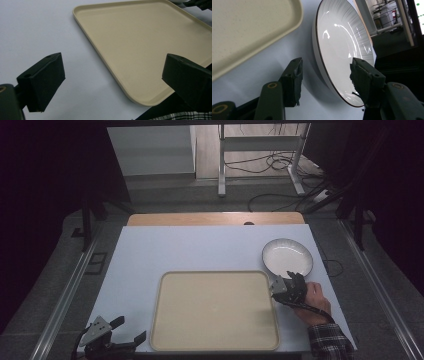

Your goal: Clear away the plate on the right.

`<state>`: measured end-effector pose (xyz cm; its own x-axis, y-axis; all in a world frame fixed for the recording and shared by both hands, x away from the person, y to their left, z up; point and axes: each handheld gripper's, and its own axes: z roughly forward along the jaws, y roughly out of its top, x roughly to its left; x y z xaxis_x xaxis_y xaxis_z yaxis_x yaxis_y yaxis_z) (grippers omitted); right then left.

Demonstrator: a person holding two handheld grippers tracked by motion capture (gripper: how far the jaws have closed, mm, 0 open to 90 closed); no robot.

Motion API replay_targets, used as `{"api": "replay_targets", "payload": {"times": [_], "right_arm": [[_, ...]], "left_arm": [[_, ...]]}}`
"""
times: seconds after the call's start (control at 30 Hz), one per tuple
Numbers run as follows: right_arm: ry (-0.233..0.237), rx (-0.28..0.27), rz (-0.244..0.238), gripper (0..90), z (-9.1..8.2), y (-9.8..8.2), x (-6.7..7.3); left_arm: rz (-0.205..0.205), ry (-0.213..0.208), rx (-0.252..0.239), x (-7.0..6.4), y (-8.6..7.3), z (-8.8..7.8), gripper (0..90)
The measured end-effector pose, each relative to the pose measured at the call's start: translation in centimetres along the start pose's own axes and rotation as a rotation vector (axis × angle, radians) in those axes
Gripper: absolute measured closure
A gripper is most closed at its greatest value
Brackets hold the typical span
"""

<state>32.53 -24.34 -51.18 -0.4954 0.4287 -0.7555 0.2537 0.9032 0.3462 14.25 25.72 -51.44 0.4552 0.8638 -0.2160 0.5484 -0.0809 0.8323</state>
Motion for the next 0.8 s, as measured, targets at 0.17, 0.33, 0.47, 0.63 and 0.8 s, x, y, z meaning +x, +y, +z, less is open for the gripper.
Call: {"api": "replay_targets", "payload": {"times": [0.17,0.33,0.47,0.63,0.8], "right_arm": [[-0.018,0.013,-0.04,45.6,0.4,0.1,0.2],[-0.038,0.051,-0.114,48.6,1.1,0.1,0.6],[-0.05,0.067,-0.144,50.5,1.4,0.2,0.8],[-0.078,0.09,-0.193,56.6,2.0,0.3,1.0],[-0.096,0.126,-0.274,65.5,2.6,0.5,1.3]], "left_arm": [[0.001,0.0,0.001,0.0,0.0,0.0,4.2],[0.0,0.0,0.001,0.0,0.0,0.0,4.2],[0.001,0.0,0.001,0.0,0.0,0.0,4.2],[0.001,0.0,0.001,0.0,0.0,0.0,4.2],[0.001,0.0,0.001,0.0,0.0,0.0,4.2]]}}
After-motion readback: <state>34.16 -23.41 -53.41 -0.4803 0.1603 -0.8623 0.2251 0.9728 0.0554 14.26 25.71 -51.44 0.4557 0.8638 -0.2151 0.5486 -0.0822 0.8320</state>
